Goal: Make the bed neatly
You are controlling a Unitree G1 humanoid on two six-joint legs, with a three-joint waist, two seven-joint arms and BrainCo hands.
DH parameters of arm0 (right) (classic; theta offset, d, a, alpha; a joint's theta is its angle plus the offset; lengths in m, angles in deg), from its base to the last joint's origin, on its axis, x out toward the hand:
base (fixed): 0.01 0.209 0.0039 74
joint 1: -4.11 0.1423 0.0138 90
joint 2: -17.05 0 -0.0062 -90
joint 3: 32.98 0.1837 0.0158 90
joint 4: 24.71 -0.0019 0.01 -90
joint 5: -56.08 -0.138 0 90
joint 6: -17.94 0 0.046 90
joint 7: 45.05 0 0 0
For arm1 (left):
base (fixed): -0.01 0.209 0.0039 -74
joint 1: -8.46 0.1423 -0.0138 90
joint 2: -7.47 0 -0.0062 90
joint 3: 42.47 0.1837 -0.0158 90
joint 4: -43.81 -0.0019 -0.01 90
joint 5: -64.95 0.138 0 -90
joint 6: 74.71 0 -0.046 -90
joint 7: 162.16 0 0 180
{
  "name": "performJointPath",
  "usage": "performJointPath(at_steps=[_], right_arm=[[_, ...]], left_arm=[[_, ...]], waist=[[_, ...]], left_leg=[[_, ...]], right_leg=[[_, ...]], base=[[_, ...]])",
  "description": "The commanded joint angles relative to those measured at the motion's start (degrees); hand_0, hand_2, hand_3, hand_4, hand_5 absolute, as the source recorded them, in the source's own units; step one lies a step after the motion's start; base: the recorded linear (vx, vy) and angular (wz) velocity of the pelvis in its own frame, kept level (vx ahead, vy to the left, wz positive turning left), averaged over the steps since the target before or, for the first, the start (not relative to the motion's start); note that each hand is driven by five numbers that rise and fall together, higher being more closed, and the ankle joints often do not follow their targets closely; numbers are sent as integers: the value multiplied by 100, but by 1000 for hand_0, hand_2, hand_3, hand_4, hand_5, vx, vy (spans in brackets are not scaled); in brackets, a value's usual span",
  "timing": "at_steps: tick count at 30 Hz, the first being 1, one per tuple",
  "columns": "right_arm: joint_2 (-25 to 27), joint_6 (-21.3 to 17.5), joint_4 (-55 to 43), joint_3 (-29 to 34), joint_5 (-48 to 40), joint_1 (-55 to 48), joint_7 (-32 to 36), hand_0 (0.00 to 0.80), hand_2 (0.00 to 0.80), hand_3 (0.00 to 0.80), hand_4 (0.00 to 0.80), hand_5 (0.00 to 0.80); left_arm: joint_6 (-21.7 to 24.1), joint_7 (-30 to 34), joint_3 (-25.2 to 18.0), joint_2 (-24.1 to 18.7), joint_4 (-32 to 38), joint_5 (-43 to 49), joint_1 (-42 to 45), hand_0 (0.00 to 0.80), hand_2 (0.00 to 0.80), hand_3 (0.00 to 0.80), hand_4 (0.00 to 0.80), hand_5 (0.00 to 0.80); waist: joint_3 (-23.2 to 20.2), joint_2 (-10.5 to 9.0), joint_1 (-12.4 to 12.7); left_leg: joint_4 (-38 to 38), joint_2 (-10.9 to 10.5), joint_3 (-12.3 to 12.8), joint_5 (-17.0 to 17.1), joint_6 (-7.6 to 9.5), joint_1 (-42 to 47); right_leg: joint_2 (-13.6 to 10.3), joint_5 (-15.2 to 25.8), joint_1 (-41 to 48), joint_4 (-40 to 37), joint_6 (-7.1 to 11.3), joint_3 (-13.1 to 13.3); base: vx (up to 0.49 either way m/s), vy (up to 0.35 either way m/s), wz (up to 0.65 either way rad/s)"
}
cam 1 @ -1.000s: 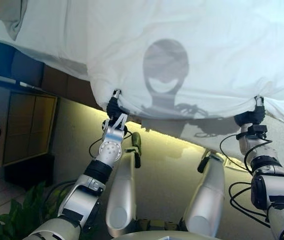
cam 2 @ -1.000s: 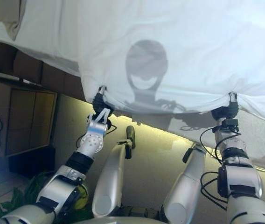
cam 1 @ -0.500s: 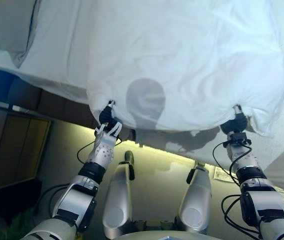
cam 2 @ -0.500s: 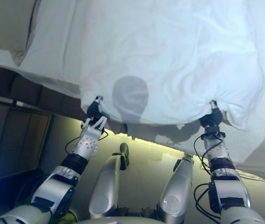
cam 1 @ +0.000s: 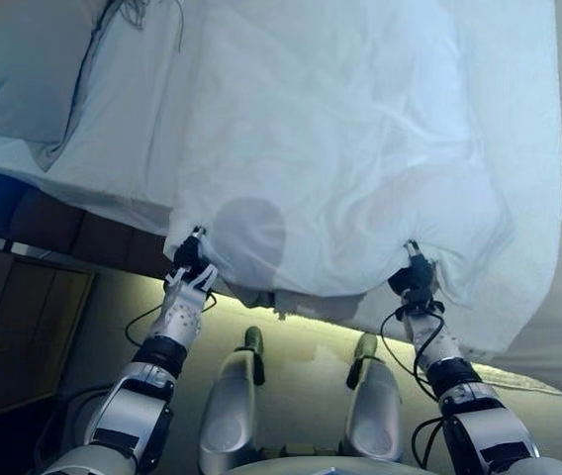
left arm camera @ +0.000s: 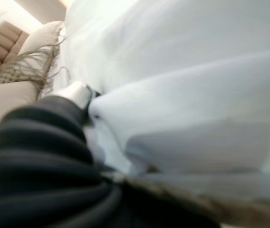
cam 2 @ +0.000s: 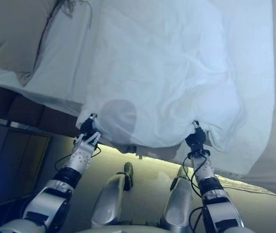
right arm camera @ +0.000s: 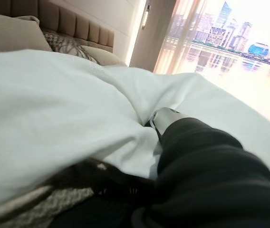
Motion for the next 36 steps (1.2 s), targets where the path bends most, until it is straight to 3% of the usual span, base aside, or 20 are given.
performJointPath(at_steps=[1,3,5,7,9,11,13,16,19,23,24,27,28,29,30,32,34,36], right_arm=[[74,-209,-241,-202,-133,-257,429,800,800,800,800,800],[36,-188,-348,-293,-15,-393,235,800,800,800,800,800],[-64,-72,-312,-285,19,-602,184,800,800,800,800,800],[-143,32,-435,-302,104,-969,42,800,800,800,800,800],[-170,117,-612,-239,247,-1226,-118,800,800,800,800,800],[-178,167,-739,-173,384,-1376,-207,800,800,800,800,800],[-174,263,-842,-51,692,-1531,-328,800,800,800,800,800],[-124,319,-880,23,888,-1592,-414,800,800,800,800,800],[-68,297,-972,65,898,-1639,-444,800,800,800,800,800],[-34,220,-903,210,641,-1642,-415,800,800,800,800,800],[-70,144,-826,255,566,-1666,-387,800,800,800,800,800],[-226,147,-869,393,370,-1769,-359,800,800,800,800,800],[-353,142,-966,461,375,-1791,-459,800,800,800,800,800],[-404,158,-999,464,343,-1773,-480,800,800,800,800,800],[-463,191,-1052,440,248,-1749,-483,800,800,800,800,800],[-554,195,-1165,393,202,-1876,-528,800,800,800,800,800],[-589,311,-992,352,258,-2014,-312,800,800,800,800,800],[-522,426,-721,299,290,-1990,-156,800,800,800,800,800]], left_arm=[[361,483,-158,15,-21,-98,-335,800,800,800,800,800],[240,564,-343,73,23,-182,-83,800,800,800,800,800],[181,568,-424,184,15,-143,221,800,800,800,800,800],[204,553,-454,321,70,-16,679,800,800,800,800,800],[181,496,-475,444,176,81,957,800,800,800,800,800],[148,484,-487,524,239,127,1113,800,800,800,800,800],[40,509,-523,629,250,159,1241,800,800,800,800,800],[-135,624,-608,676,266,26,1359,800,800,800,800,800],[-232,715,-607,711,329,13,1444,800,800,800,800,800],[-400,728,-575,718,394,239,1382,800,800,800,800,800],[-543,754,-596,699,383,472,1348,800,800,800,800,800],[-720,673,-522,587,411,928,1350,800,800,800,800,800],[-823,706,-549,505,516,1087,1340,800,800,800,800,800],[-861,673,-563,464,586,1144,1348,800,800,800,800,800],[-896,599,-570,397,695,1219,1393,800,800,800,800,800],[-908,577,-567,297,725,1127,1456,800,800,800,800,800],[-748,642,-590,286,441,1093,1346,800,800,800,800,800],[-596,651,-582,288,229,1131,1219,800,800,800,800,800]], waist=[[-667,38,-79],[-796,39,-68],[-948,-5,-95],[-1192,-9,-68],[-1322,88,-20],[-1389,172,10],[-1505,261,-19],[-1608,363,-85],[-1676,422,-106],[-1715,375,-102],[-1747,309,-85],[-1832,146,46],[-1846,109,104],[-1848,87,135],[-1849,101,156],[-1900,140,138],[-1978,94,53],[-2037,46,23]], left_leg=[[-861,-250,148,691,92,351],[-841,-197,188,664,29,483],[-648,2,264,609,-87,606],[-698,502,73,916,-321,864],[-1015,988,-147,1445,-563,1007],[-1274,1312,-310,1826,-708,1081],[-1455,1637,-415,2012,-776,1238],[-1721,1756,-364,2013,-884,1509],[-1981,1692,-348,1879,-936,1665],[-1721,1459,-291,1340,-984,1622],[-1339,1346,-174,1067,-936,1556],[-729,835,-346,574,-717,1347],[-764,598,-311,433,-516,1403],[-829,489,-255,397,-424,1465],[-929,362,-175,378,-307,1543],[-1171,187,-98,473,-136,1586],[-1459,11,196,573,13,1680],[-1622,-70,359,624,46,1736]], right_leg=[[773,495,268,-512,-130,-12],[852,484,497,-710,-199,-68],[864,477,717,-830,-265,-87],[877,444,1044,-954,-282,-22],[893,352,1232,-981,-277,25],[884,239,1329,-930,-271,59],[702,55,1353,-733,-242,82],[443,-71,1369,-519,-143,137],[124,-81,1467,-456,71,263],[-560,35,1708,-500,498,422],[-800,165,1836,-599,576,407],[-1215,927,1939,-930,576,451],[-1427,1373,1786,-878,576,325],[-1500,1495,1688,-806,576,284],[-1494,1563,1547,-615,576,253],[-1137,1372,1395,-375,495,370],[-554,1098,1338,-174,375,172],[-33,787,1373,-280,235,-86]], base=[[11,-120,47],[52,-97,22],[203,-40,-10],[345,73,-3],[273,177,3],[213,246,-2],[214,419,3],[173,409,5],[184,483,8],[155,527,2],[155,412,7],[121,346,1],[35,334,-20],[9,429,-30],[-31,405,-33],[-46,398,-45],[0,316,-25],[42,168,3]])
